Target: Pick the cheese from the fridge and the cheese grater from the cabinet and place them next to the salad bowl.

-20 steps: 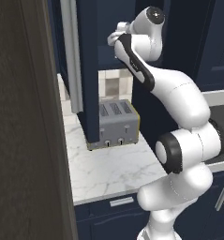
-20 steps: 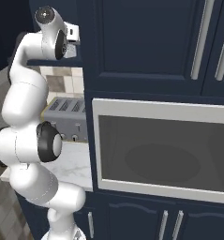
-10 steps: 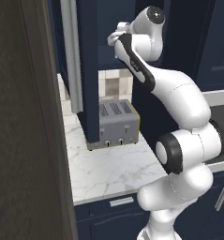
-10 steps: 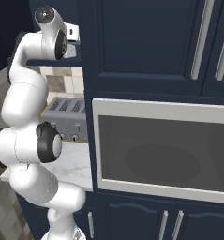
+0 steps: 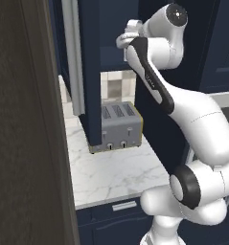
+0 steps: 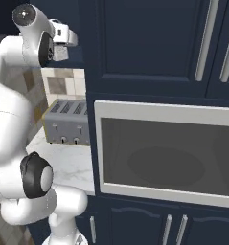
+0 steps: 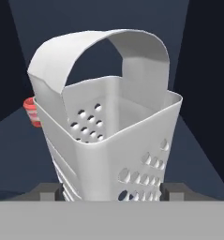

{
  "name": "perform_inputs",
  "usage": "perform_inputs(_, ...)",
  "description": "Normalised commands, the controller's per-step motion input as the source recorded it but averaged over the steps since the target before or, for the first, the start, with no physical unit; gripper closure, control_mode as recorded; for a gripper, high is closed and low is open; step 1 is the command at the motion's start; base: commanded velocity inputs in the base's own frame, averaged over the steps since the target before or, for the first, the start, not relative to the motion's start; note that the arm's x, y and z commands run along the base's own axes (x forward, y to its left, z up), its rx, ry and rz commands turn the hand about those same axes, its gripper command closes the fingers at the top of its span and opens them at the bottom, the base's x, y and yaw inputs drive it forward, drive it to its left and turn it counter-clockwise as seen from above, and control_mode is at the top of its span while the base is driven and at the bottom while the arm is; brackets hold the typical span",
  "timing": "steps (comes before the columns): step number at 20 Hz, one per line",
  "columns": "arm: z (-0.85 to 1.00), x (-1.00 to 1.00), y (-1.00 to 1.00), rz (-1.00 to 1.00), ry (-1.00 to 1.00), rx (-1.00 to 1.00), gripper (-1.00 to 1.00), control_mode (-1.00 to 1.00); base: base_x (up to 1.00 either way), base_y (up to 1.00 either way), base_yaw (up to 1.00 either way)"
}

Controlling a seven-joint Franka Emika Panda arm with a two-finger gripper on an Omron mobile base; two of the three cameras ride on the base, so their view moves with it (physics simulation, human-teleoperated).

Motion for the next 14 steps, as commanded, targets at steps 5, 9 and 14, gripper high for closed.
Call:
perform_inputs(5, 0.00, -1.00, 0.00, 0.00, 0.00, 0.01, 1.00, -1.00, 0.00, 0.00, 0.00)
perform_inputs(9, 0.00, -0.99, 0.00, 0.00, 0.12, 0.00, 1.00, -1.00, 0.00, 0.00, 0.00)
perform_inputs(14, 0.00, -0.98, 0.00, 0.00, 0.14, 0.00, 1.00, -1.00, 0.00, 0.00, 0.00)
